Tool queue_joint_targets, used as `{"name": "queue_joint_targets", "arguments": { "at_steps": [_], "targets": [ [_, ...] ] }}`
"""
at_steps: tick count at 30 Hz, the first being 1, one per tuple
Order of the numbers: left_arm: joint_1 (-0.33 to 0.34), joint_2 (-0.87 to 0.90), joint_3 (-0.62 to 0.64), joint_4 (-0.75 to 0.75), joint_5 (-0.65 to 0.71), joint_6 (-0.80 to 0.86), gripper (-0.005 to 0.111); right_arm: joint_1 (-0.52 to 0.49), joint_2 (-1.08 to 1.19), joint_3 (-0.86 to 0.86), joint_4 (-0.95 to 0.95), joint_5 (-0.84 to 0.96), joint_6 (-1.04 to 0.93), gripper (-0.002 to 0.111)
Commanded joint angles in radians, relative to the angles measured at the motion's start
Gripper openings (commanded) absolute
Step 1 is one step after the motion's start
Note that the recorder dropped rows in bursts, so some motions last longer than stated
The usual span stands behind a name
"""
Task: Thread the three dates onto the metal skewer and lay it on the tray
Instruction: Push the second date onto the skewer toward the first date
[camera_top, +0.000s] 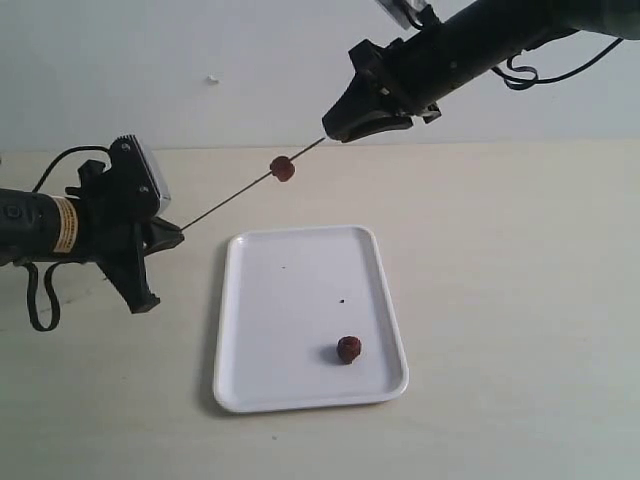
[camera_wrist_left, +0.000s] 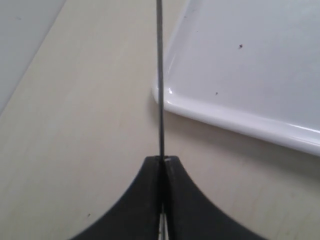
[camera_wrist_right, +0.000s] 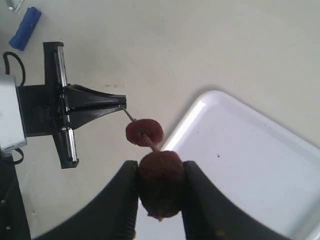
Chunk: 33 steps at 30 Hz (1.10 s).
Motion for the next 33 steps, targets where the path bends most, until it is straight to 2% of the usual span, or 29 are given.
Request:
{"name": "queue_joint_targets", "arguments": {
  "at_steps": [1,33],
  "targets": [
    [-0.004,0.003,-0.003,-0.025,0.003,-0.001,0.000,-0.006,-0.005,-0.007,-0.020,-0.002,-0.011,0.027],
    [-0.020,0.003,-0.003,0.010,-0.032,0.009,0.000,-0.003,0.005,-0.005,0.040,-0.002,-0.019,0.027]
  ]
}}
